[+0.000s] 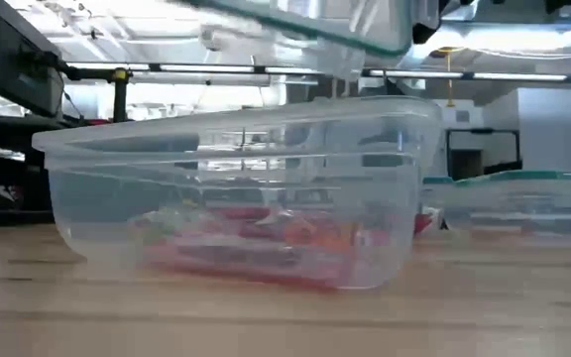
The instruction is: Sort candy
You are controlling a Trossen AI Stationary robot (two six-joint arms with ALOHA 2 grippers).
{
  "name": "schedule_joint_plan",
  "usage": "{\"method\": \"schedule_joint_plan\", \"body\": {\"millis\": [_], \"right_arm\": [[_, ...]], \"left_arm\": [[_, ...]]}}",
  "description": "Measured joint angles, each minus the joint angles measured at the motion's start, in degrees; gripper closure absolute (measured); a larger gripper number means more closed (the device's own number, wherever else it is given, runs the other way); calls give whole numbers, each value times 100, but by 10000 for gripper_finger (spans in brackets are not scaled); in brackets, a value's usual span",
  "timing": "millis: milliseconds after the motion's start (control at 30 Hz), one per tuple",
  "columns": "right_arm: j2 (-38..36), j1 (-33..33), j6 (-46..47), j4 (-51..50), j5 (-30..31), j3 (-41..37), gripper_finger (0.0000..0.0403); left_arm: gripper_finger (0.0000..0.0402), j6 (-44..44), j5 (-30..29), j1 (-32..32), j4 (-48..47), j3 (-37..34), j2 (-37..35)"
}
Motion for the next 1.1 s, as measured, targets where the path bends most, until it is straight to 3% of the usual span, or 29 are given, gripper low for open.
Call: {"method": "schedule_joint_plan", "body": {"millis": [133,367,600,800,867,1000,1100], "right_arm": [[-19,-7,5,-38,-12,0,386],[-10,-10,-132,-38,273,0,387],[-10,-46,-146,-17,267,0,387],[-10,-46,-229,-5,267,0,387],[-10,-46,-253,11,264,0,387],[-10,-46,-286,6,64,0,373],[-8,-46,-299,10,-57,0,358]], "left_arm": [[289,-263,1,-363,25,-7,2],[289,-538,-314,-796,880,-434,-3],[289,-541,-639,-829,1970,-1073,-22],[292,-361,-667,-811,2421,-1097,169],[306,-289,-666,-809,2505,-1102,263],[380,-286,-644,-809,2444,-1102,342],[389,-257,-629,-809,2490,-1102,351]]}}
